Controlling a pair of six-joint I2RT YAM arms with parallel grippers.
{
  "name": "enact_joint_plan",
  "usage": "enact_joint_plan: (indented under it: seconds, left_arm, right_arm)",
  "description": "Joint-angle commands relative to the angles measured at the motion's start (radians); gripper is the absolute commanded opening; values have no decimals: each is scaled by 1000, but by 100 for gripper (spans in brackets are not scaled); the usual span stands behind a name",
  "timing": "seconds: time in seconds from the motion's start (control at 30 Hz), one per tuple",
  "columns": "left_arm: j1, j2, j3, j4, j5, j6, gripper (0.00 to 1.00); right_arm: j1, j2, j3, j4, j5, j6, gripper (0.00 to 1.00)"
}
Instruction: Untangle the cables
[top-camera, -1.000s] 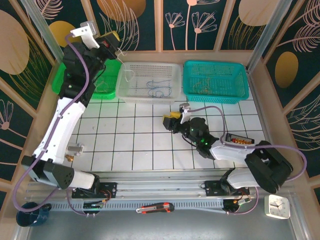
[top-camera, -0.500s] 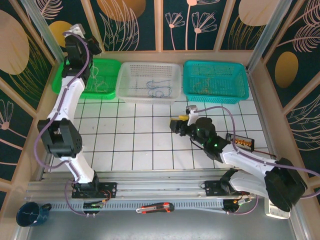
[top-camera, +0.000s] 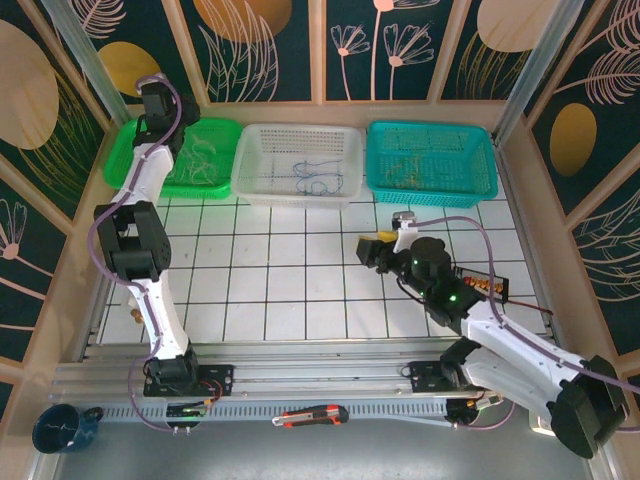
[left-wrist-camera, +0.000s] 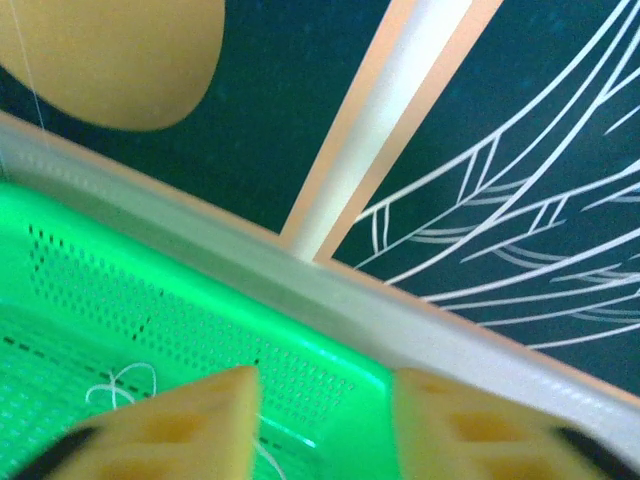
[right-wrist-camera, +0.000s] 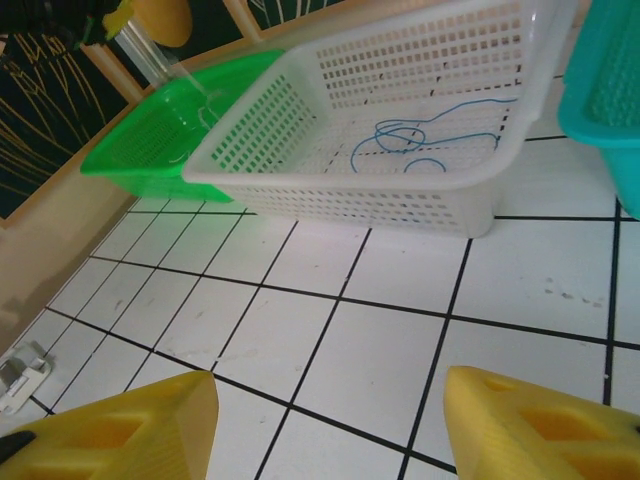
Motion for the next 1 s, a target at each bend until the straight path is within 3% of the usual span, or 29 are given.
enact_joint_plan:
  seconds: [0.0,0.2,0.3,0.33,0.37,0.63,0.83,0.97]
  left_arm:
    - [0,-49,31,-16,7,6,99]
    - [1,-172,26,-64,122,-15,99]
    - [-1,-276,-76,-31,180,-41,99]
    - [-1,-322,-147,1,204,-46,99]
    - [-3,-368,-216,35,216,-52,99]
    - [-34,-770,-738,271,237,-44,99]
    - [-52,-1032,-1158,529,135,25,99]
    - [-52,-1161,-1439,765,-34,158,99]
  right_arm:
    - [-16,-50,12,-72,41,-9,63]
    - [-38,-81,25,-125,59,-7,67]
    - [-46,-84,40,-160,93,-7,80]
    - [-52,-85,48,-176,105,-10,94]
    - [-59,-84,55,-190,114,-13,99]
    - [-148,-73,46,-208,264,18,99]
    - [-275,-13,-8,-86,388,35,99]
    - [-350,43,-50,56,478,-27,99]
